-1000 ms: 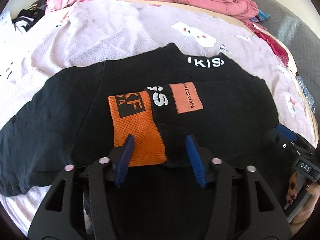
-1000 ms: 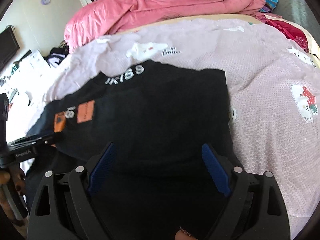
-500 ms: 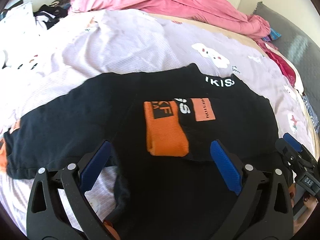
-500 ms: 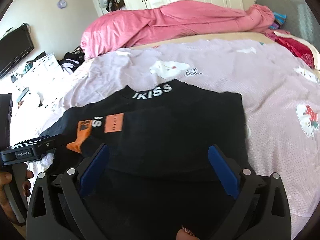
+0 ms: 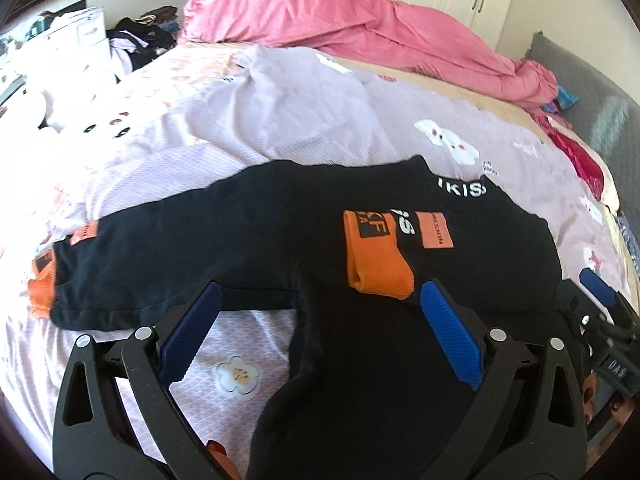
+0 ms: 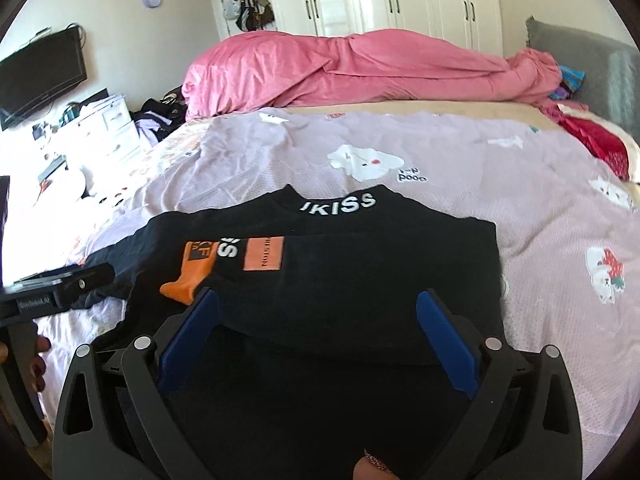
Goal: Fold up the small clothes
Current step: 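Move the left gripper to the other sleeve's orange cuff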
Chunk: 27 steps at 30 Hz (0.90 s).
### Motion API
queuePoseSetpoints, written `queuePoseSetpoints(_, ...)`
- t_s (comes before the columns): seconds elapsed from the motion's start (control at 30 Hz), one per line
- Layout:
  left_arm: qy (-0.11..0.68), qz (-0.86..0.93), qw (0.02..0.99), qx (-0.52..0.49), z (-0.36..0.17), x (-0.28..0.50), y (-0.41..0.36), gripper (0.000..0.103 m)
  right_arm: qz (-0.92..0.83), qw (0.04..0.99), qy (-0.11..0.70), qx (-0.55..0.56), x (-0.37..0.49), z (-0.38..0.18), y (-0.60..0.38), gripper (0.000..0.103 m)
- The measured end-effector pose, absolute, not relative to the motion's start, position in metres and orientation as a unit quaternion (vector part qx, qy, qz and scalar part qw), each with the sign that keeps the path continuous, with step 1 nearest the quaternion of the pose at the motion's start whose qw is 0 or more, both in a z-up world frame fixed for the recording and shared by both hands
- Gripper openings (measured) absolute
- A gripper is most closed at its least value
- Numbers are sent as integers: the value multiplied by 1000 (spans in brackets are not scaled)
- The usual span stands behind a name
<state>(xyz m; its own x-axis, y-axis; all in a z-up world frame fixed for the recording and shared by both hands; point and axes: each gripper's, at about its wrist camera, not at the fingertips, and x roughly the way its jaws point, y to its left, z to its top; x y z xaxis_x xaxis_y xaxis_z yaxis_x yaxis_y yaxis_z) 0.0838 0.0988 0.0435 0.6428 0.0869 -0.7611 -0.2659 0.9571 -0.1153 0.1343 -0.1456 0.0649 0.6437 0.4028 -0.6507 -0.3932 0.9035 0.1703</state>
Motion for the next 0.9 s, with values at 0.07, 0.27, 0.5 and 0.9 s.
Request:
queuePoseSetpoints(0.07,406,105,901,-108,46,80,102,94,224,906,359,0,131,66,-140,99)
queuePoseSetpoints(0.27,392,144,902,-111,52,66,122,94,241,904,352,-19,119,69,-119,99)
queuePoseSetpoints(0.5,380,180,898,-128,57,53,153,94,266,897,351,-34,106,70,-91,99)
queuePoseSetpoints(0.9,382,248,877,-150,52,41,200,94,311,882,353,-26,93,76,-33,99)
